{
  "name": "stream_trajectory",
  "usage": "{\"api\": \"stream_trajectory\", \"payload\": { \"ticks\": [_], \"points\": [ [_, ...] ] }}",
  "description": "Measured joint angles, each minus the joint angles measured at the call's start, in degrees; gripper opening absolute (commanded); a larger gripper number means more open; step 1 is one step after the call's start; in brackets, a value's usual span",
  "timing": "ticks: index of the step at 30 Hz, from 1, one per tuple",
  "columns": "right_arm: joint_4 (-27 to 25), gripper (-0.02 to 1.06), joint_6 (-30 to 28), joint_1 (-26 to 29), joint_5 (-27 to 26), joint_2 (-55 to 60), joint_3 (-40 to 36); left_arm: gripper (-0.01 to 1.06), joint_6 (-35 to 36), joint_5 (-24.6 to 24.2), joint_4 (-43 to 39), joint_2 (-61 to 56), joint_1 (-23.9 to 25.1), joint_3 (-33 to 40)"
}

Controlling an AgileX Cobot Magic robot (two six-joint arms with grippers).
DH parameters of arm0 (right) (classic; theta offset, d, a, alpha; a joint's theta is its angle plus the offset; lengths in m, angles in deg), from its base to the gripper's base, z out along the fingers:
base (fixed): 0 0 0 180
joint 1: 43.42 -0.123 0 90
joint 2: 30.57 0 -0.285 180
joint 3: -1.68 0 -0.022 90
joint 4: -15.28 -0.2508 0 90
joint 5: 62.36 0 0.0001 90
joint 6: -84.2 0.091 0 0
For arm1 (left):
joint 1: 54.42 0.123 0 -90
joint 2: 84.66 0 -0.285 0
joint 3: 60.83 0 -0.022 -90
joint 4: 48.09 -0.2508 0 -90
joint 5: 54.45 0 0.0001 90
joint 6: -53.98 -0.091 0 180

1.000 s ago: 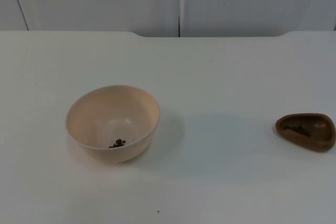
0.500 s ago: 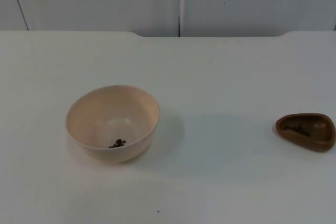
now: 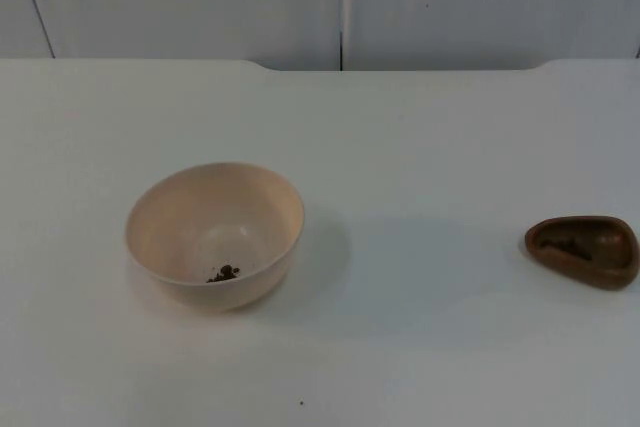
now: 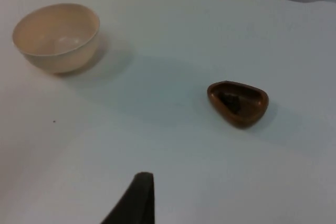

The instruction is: Pick up the bowl with the left hand and pour the coffee beans from the cup into the bowl with the right hand.

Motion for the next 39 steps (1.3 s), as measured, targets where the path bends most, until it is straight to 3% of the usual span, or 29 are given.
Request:
{"api": "stream_trajectory", "payload": {
  "ticks": [8,13,19,29,39],
  "points": [
    [-0.1,1.05,0.0,11.23,0.0,0.0,0.0,1.05,0.0,0.0,0.0,0.0,0.0,0.0],
    [-0.1,1.05,0.0,15.32,0.0,0.0,0.0,1.05,0.0,0.0,-0.13,0.0,1.44,0.0],
    [-0.1,1.05,0.0,16.72,0.0,0.0,0.0,1.05,0.0,0.0,-0.13,0.0,3.91,0.0],
    [-0.1,1.05,0.0,16.85,0.0,0.0,0.0,1.05,0.0,0.0,-0.13,0.0,15.53,0.0],
    [-0.1,1.05,0.0,16.85,0.0,0.0,0.0,1.05,0.0,0.0,-0.23,0.0,18.92,0.0]
  ]
}}
